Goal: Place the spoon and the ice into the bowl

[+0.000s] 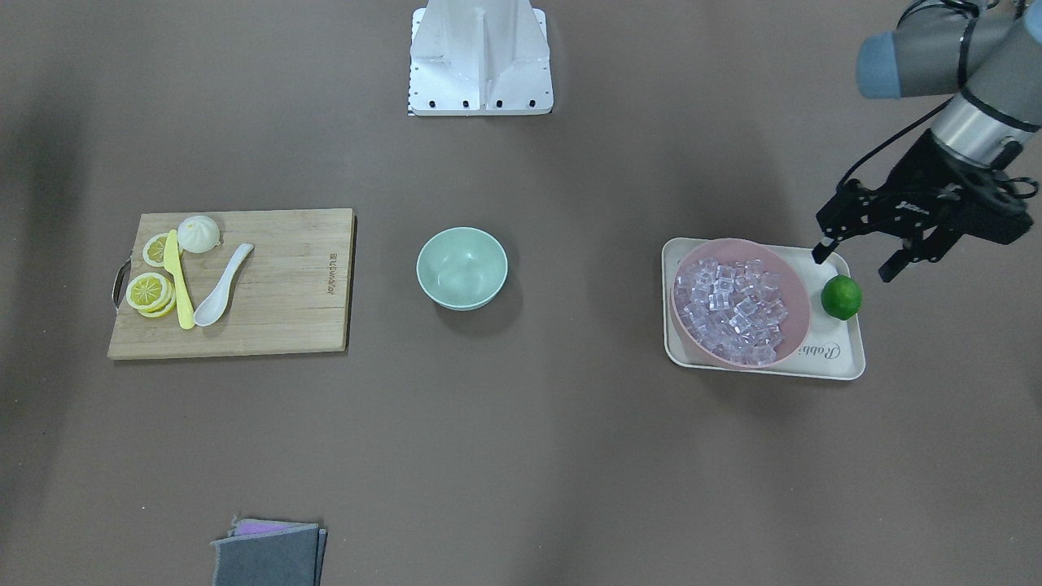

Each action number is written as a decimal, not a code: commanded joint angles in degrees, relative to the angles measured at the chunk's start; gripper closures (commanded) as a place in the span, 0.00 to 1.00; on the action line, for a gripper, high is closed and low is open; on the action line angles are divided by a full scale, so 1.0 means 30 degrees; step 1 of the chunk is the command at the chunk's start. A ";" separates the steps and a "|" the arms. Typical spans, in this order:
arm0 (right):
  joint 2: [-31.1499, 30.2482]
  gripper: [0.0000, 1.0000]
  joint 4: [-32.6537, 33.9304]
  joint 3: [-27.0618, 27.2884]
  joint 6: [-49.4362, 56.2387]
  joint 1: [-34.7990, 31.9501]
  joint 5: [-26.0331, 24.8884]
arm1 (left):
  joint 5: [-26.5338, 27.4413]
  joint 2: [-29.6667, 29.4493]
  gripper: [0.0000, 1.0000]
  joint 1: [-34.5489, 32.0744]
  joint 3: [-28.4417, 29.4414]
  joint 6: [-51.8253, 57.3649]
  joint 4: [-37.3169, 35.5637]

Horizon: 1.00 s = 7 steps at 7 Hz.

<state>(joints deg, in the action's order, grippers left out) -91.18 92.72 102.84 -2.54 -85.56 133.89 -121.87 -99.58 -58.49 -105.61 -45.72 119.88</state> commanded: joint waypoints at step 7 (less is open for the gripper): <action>0.1185 0.00 -0.0058 0.0437 -0.4015 0.1594 0.1543 | 0.2420 -0.1493 0.40 0.4026 0.1771 -0.1489 0.0148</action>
<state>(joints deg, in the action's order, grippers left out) -88.21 92.62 103.93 -12.99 -81.53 138.48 -114.83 -103.25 -47.16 -101.49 -50.28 120.32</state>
